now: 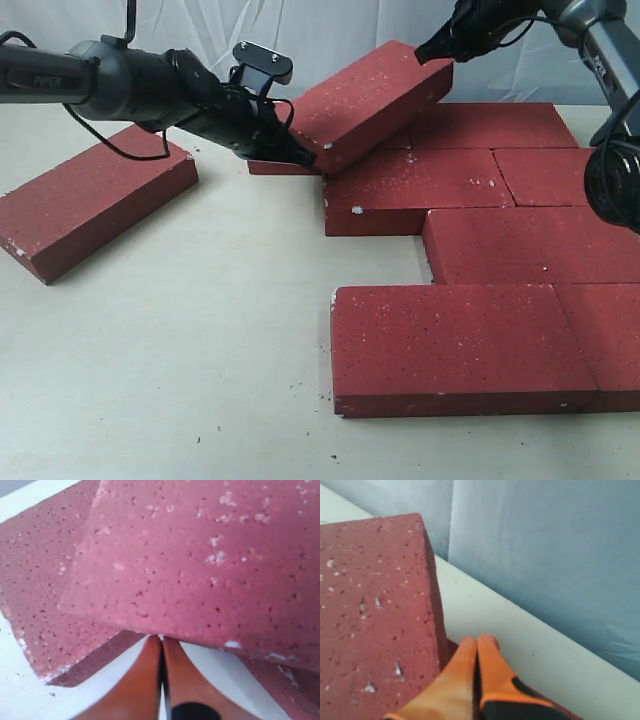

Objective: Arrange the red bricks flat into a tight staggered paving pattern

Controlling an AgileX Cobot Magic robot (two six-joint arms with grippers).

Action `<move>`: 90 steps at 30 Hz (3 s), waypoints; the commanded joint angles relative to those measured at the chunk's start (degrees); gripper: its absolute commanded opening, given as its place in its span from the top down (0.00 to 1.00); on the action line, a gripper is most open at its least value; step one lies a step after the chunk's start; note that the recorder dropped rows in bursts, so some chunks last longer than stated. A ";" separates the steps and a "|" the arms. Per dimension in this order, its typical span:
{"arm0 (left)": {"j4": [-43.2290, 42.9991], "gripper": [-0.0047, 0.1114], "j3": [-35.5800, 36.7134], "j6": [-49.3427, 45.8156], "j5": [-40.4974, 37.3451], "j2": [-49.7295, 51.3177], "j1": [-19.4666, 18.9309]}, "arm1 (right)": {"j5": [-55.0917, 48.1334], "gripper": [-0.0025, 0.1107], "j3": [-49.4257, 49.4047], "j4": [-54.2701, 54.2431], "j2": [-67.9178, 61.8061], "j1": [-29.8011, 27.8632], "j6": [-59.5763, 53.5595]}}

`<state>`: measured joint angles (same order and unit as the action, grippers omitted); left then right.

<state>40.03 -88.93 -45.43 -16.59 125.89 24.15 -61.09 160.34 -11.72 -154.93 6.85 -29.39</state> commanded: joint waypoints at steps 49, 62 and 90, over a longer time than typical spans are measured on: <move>3.35 0.96 49.06 0.51 13.56 -41.28 -1.90 | 15.80 0.99 -80.99 -4.07 52.00 24.51 4.96; 2.35 0.96 59.32 0.36 21.49 -43.12 -5.57 | 21.98 0.99 -81.21 -5.51 47.25 31.86 5.68; -2.75 0.96 62.75 -0.17 25.46 -43.12 -13.98 | 19.36 0.99 -81.21 13.03 44.07 32.52 11.66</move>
<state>37.56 -26.34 -45.36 8.00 82.86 10.22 -39.35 78.89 -2.45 -112.40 39.33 -18.64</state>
